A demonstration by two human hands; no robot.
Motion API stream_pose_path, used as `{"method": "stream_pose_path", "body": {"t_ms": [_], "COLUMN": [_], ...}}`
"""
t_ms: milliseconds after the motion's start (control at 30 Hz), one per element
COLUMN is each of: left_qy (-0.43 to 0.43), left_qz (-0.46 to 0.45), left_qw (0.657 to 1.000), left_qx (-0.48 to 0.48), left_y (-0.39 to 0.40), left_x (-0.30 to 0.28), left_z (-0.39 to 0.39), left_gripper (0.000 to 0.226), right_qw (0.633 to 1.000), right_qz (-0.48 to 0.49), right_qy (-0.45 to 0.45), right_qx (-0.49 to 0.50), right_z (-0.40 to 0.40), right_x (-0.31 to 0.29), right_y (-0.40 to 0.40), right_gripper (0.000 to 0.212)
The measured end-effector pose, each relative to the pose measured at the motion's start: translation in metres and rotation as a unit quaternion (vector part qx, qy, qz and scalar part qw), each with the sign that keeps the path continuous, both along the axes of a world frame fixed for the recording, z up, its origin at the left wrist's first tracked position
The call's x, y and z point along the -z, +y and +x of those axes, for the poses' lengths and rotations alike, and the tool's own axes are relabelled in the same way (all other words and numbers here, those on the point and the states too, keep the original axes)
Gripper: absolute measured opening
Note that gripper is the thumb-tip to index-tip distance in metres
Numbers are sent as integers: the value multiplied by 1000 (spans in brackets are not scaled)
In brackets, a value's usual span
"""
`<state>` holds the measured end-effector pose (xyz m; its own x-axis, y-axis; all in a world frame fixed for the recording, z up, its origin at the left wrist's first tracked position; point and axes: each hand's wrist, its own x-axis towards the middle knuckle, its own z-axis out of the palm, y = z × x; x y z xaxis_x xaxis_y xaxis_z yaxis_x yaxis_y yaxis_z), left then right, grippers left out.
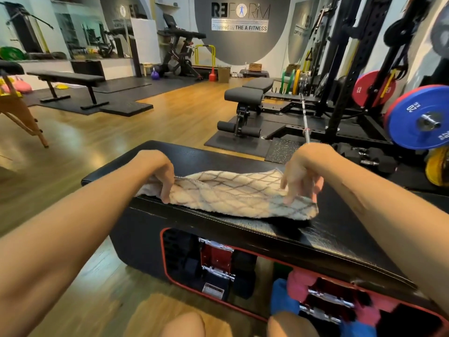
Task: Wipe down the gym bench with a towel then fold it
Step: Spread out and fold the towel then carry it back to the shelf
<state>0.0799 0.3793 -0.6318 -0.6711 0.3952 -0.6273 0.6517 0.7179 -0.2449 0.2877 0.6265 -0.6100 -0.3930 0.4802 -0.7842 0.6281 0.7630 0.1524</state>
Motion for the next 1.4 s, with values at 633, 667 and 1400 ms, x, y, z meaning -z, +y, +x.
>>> {"method": "stream_pose_path", "body": {"t_ms": [633,667,1400], "left_qy": [158,145,104], "left_qz": [224,217,563], "left_qw": [962,965,818], "left_qx": [-20,-27,-51], "left_y": [-1,-3,60], "left_x": [32,40,93], "left_z": [13,11,7], "left_gripper": [35,34,45], "right_qw": [903,903,752], "right_qz": [83,86,163], "right_qy": [420,418,612], "right_qx": [-42,-49,184], "right_z": [-33,-33,-17], "right_x": [89,93,128], "right_y": [-25,-23,-3], "right_gripper": [37,28,38]}}
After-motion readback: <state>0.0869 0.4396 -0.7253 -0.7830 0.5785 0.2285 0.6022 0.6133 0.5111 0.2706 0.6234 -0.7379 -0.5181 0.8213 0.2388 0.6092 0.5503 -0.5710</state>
